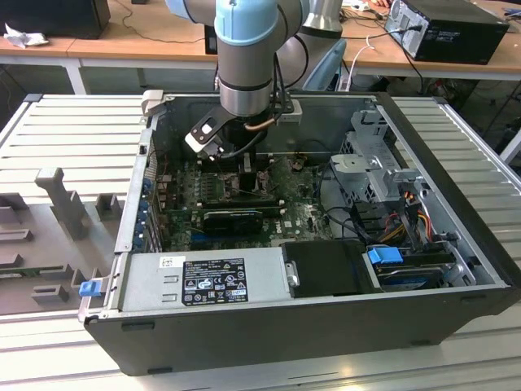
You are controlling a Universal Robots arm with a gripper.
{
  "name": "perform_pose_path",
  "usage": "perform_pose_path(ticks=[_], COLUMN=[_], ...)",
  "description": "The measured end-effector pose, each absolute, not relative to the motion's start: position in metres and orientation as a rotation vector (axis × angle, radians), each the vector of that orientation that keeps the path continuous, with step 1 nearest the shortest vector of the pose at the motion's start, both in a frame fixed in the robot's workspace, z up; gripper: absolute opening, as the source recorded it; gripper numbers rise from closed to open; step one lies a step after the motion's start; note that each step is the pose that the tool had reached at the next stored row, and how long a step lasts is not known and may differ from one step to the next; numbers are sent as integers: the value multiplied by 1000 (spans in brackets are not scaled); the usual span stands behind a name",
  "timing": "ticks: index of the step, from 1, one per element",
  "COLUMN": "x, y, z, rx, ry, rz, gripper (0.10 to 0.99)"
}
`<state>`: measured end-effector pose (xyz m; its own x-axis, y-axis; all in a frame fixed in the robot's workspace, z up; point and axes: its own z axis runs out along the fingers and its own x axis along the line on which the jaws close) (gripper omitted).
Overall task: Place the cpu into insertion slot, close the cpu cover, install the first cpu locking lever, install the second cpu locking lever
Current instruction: 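Place the cpu into insertion slot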
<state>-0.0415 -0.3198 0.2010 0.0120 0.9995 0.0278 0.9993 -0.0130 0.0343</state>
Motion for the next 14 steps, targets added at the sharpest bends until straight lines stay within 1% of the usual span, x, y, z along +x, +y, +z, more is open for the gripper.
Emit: perform_pose_path(ticks=[1, 7, 8, 9, 10, 11, 12, 13, 14], x=[-42, -42, -42, -41, -42, -42, -42, -42, -42], y=[-320, -320, -320, -320, -320, -320, -320, -320, -320], z=[201, 211, 215, 216, 217, 218, 219, 220, 222], rx=[2231, 2231, 2231, 2230, 2230, 2230, 2230, 2229, 2229], ry=[2204, 2204, 2203, 2203, 2203, 2202, 2202, 2202, 2202], rz=[69, 69, 68, 67, 67, 66, 65, 65, 64], gripper=[604, 604, 522, 400, 341, 220, 157, 157, 106])
